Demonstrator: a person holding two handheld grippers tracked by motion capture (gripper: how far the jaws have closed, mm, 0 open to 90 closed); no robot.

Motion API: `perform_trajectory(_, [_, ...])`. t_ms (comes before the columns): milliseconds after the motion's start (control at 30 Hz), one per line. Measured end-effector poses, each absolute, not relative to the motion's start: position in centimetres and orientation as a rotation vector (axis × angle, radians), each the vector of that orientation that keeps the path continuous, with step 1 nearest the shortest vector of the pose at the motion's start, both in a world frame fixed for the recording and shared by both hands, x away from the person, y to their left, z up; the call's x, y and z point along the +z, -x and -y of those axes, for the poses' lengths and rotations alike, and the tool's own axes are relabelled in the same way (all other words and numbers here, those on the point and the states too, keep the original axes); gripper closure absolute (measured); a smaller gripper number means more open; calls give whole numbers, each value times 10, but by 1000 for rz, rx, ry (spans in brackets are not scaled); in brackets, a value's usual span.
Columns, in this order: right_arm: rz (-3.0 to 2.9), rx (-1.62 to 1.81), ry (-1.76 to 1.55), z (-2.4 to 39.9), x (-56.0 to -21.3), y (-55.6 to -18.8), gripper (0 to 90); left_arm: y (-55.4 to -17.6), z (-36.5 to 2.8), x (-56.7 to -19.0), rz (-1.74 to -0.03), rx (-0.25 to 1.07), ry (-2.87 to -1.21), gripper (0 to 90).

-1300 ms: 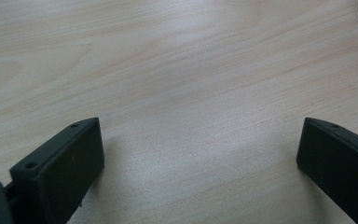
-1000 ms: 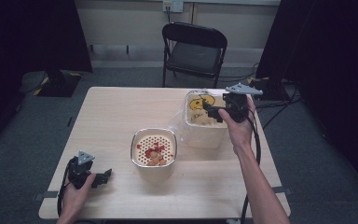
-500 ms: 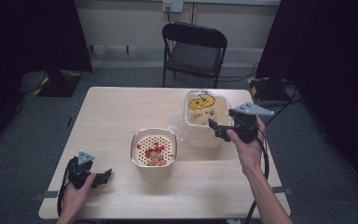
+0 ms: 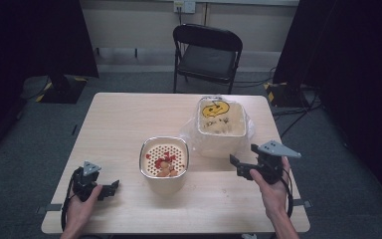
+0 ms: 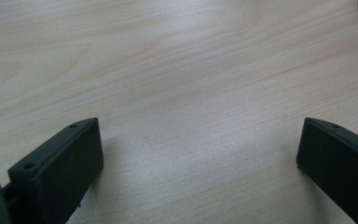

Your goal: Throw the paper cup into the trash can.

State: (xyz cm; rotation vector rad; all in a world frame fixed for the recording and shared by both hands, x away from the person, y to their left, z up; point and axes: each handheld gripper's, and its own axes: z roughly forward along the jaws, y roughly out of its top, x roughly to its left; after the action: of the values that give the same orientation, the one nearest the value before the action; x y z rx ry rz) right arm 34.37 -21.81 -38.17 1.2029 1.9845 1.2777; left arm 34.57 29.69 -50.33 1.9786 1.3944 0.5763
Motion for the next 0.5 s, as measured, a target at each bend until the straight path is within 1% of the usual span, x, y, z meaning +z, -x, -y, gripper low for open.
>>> perform_trajectory(133, [-2008, 1241, -1247, 224, -406, -336, 140, -346, -297, -503, -1394, 576, -1979, 0])
perform_trajectory(500, [-2094, 1086, -1364, 240, -468, -330, 140, -346, -297, -503, -1394, 576, -1979, 0])
